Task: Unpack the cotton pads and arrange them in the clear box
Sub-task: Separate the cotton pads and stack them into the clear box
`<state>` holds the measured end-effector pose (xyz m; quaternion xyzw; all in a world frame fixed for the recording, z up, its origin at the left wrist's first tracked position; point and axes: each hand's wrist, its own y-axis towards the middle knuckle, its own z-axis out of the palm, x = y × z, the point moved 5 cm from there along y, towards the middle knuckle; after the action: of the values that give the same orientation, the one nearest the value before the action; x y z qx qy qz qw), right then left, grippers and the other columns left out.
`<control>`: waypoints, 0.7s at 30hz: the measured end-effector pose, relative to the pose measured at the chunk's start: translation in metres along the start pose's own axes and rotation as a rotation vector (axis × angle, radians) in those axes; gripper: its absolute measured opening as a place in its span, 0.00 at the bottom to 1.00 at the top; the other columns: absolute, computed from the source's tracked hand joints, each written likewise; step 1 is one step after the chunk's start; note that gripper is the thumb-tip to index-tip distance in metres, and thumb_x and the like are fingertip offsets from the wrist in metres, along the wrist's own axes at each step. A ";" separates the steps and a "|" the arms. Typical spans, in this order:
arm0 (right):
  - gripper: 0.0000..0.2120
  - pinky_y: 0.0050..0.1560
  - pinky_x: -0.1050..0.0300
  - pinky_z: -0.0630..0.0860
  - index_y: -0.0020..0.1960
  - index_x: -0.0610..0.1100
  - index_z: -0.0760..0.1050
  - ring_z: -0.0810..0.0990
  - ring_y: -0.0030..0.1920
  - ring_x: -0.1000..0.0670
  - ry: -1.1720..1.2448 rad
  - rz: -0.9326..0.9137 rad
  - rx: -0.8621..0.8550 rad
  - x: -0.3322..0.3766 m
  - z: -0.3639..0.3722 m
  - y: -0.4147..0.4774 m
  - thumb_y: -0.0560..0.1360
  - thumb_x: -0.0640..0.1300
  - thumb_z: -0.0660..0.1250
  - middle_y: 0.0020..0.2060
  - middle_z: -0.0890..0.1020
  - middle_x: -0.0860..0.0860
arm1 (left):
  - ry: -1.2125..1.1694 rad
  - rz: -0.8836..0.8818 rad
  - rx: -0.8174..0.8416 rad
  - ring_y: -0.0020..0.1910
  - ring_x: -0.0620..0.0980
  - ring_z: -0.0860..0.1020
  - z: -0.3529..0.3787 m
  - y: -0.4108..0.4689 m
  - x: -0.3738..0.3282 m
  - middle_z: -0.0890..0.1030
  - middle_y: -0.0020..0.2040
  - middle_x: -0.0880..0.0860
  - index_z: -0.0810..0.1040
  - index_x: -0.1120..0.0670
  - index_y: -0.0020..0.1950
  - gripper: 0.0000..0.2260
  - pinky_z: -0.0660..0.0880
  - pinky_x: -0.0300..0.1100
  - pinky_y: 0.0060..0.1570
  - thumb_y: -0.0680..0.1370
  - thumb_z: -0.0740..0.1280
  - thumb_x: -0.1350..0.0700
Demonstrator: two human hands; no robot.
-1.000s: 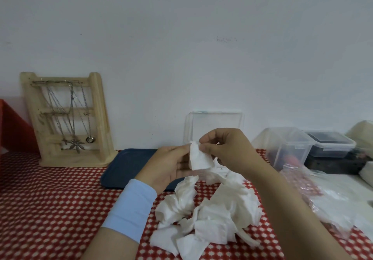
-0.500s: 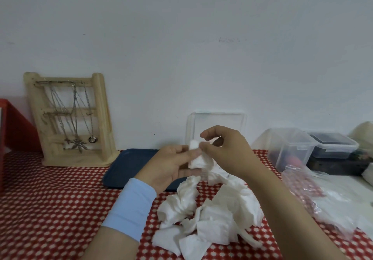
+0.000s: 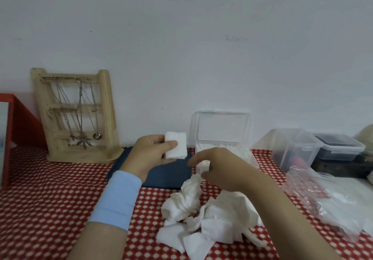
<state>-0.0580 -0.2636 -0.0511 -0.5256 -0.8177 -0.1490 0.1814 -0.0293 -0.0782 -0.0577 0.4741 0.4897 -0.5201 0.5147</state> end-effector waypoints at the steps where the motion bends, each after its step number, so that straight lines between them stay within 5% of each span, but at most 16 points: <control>1: 0.21 0.57 0.69 0.71 0.64 0.57 0.80 0.77 0.54 0.65 -0.043 -0.014 0.036 0.001 0.005 0.001 0.77 0.36 0.68 0.62 0.80 0.63 | 0.001 0.007 -0.014 0.53 0.53 0.85 -0.002 0.000 -0.001 0.85 0.54 0.56 0.82 0.56 0.52 0.04 0.84 0.39 0.40 0.79 0.71 0.62; 5: 0.12 0.55 0.61 0.79 0.56 0.55 0.85 0.79 0.46 0.61 -0.059 -0.016 0.062 0.000 0.007 0.002 0.75 0.43 0.73 0.52 0.84 0.61 | 0.023 0.023 -0.030 0.54 0.53 0.84 -0.002 0.000 -0.002 0.85 0.54 0.55 0.82 0.54 0.50 0.02 0.84 0.39 0.40 0.79 0.71 0.61; 10: 0.07 0.45 0.69 0.74 0.49 0.56 0.86 0.79 0.41 0.63 -0.076 -0.007 0.126 -0.002 -0.006 -0.003 0.71 0.49 0.77 0.42 0.84 0.65 | 0.046 0.049 -0.041 0.53 0.52 0.84 -0.002 0.002 -0.002 0.85 0.53 0.54 0.82 0.54 0.51 0.03 0.83 0.38 0.40 0.80 0.71 0.61; 15: 0.09 0.58 0.57 0.79 0.51 0.55 0.86 0.82 0.49 0.58 0.018 0.063 0.372 0.000 0.012 -0.009 0.75 0.56 0.71 0.46 0.86 0.60 | 0.059 0.039 -0.003 0.52 0.51 0.84 0.005 0.002 0.001 0.85 0.53 0.54 0.82 0.55 0.53 0.03 0.83 0.40 0.40 0.80 0.70 0.61; 17: 0.08 0.59 0.59 0.78 0.54 0.55 0.85 0.81 0.50 0.60 0.039 0.039 0.389 0.000 0.011 -0.010 0.77 0.49 0.70 0.49 0.85 0.61 | 0.061 0.040 0.014 0.50 0.50 0.84 0.009 0.001 0.001 0.85 0.52 0.53 0.82 0.54 0.50 0.03 0.83 0.39 0.40 0.80 0.70 0.61; 21: 0.24 0.65 0.59 0.75 0.67 0.56 0.78 0.79 0.60 0.60 0.007 0.022 0.495 0.001 0.014 -0.013 0.74 0.38 0.71 0.60 0.81 0.62 | 0.086 0.047 0.037 0.50 0.50 0.85 0.014 0.001 0.004 0.85 0.52 0.52 0.82 0.52 0.48 0.04 0.83 0.40 0.41 0.80 0.70 0.61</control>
<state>-0.0724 -0.2617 -0.0642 -0.4735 -0.8230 0.0560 0.3089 -0.0287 -0.0919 -0.0605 0.5168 0.4903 -0.4960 0.4964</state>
